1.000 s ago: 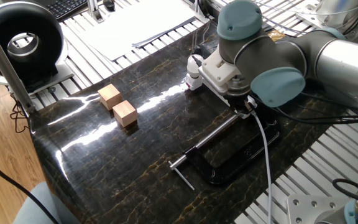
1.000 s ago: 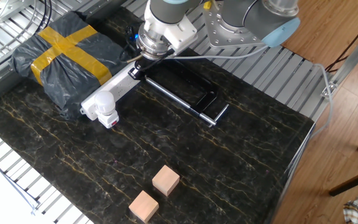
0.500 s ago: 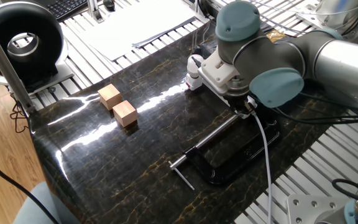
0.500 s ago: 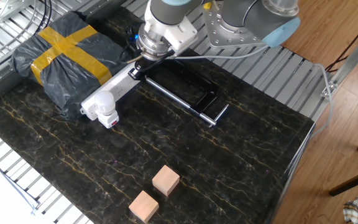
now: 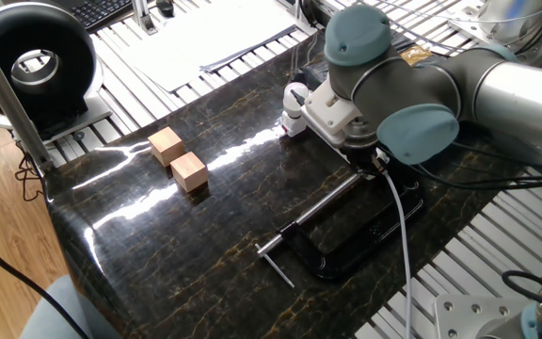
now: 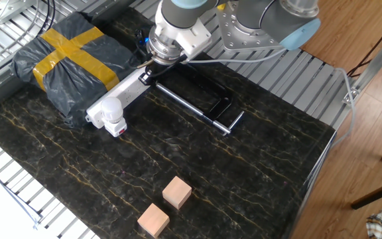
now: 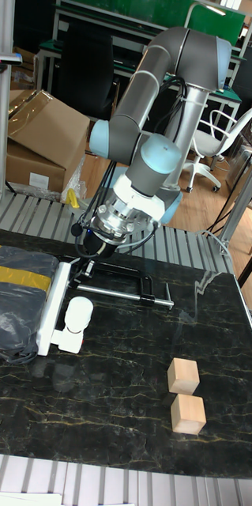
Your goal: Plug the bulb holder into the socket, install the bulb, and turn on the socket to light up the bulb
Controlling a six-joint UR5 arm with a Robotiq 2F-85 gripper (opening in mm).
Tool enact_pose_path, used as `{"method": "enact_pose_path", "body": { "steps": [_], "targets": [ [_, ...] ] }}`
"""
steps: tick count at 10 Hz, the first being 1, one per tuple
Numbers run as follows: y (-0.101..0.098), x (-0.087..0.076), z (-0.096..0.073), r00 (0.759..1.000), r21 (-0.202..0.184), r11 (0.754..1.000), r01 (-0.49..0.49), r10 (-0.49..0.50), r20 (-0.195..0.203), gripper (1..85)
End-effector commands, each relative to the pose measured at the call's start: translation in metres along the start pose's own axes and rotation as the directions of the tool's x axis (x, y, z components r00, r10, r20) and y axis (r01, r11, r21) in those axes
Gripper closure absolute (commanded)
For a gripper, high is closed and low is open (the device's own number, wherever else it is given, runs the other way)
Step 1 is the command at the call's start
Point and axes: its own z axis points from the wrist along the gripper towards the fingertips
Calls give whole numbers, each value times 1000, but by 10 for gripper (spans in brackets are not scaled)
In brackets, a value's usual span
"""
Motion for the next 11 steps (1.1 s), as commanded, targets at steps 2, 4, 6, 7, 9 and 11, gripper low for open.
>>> {"method": "enact_pose_path", "body": {
  "steps": [2,4,6,7,9,11],
  "targets": [
    [-5,3,-3,1000,1,1000,-9,9,6,843],
    [-11,5,-4,1000,18,1000,-16,16,1,843],
    [-14,5,-5,1000,17,1000,-14,14,9,843],
    [-12,5,-5,1000,14,1000,-14,14,9,843],
    [-8,4,-3,1000,11,1000,-15,15,7,843],
    [-8,-1,-5,1000,9,1000,-19,19,19,843]
  ]
}}
